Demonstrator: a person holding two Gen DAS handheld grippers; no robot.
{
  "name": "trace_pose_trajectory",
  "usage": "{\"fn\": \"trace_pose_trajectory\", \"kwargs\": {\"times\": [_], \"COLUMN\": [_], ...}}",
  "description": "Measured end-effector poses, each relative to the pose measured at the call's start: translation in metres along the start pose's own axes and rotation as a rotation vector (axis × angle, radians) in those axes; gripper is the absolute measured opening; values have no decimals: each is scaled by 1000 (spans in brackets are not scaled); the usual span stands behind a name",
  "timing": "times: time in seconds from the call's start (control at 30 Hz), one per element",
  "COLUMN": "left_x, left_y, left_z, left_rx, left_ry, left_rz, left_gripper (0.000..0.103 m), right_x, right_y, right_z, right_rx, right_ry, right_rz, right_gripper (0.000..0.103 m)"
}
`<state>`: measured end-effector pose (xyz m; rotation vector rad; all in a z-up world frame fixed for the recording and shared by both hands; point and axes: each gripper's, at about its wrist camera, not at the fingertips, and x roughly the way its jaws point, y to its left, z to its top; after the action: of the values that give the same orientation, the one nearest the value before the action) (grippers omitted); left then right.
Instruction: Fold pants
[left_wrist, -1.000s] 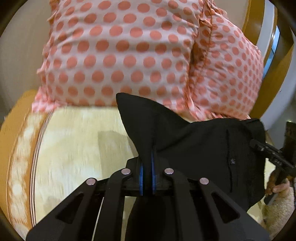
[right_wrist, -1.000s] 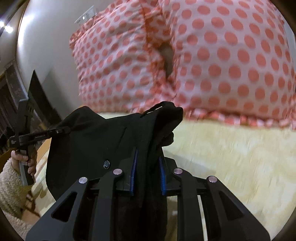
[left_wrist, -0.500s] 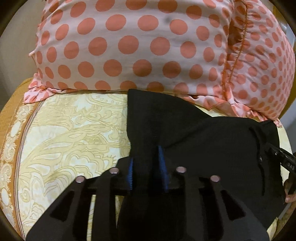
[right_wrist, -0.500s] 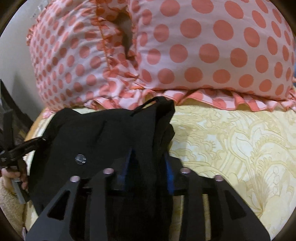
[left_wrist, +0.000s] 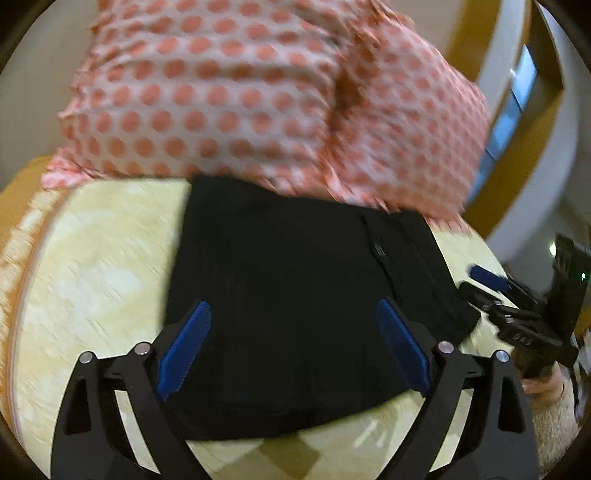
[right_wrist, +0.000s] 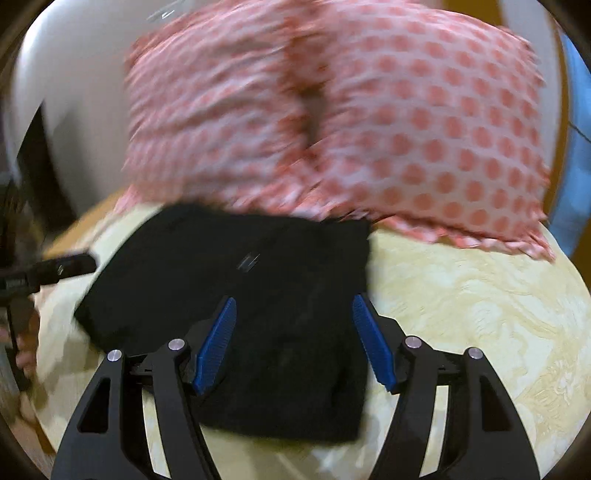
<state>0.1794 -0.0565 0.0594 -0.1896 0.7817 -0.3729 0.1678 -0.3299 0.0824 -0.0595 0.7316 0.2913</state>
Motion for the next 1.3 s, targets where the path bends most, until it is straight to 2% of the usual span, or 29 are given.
{"fn": "trace_pose_trajectory", "kwargs": {"times": [0.1,0.17,0.27,0.37,0.43,0.47,0.53,0.63,0.67,0.73,0.83,0.93,1.07,1.3], "left_x": [25,38,42,40,30,20,6,-14,-22,-33,-42,-46,-46,-49], "left_y": [-11,-11,-20,-21,-17,-17,-15,-8,-5,1,4,0,-12,-26], "left_z": [-14,-22,-25,-25,-27,-31,-35,-49,-56,-69,-86,-99,-111,-127], "left_rx": [32,57,98,71,50,39,31,17,7,-14,-29,-27,7,56], "left_ry": [81,122,114,112,100,79,49,19,15,12,13,19,15,11], "left_rz": [19,49,74,84,92,106,154,269,309,341,350,348,357,357], "left_gripper": [92,92,101,101,101,101,101,101,101,101,101,101,101,101], "right_x": [25,26,28,26,16,8,-6,-22,-27,-34,-40,-39,-34,-32], "right_y": [6,4,2,2,1,-1,-9,-19,-21,-19,0,32,67,83], "right_z": [-14,-17,-17,-17,-20,-22,-31,-47,-54,-65,-79,-89,-97,-103], "right_rx": [-9,20,51,83,132,166,220,287,310,332,291,190,106,110], "right_ry": [133,124,132,128,109,96,71,66,71,64,44,38,36,61], "right_rz": [-9,3,4,-12,-35,-72,-139,-236,-257,-253,-233,-220,-197,-171], "right_gripper": [68,70,72,76,85,97,98,98,98,98,98,98,98,98]}}
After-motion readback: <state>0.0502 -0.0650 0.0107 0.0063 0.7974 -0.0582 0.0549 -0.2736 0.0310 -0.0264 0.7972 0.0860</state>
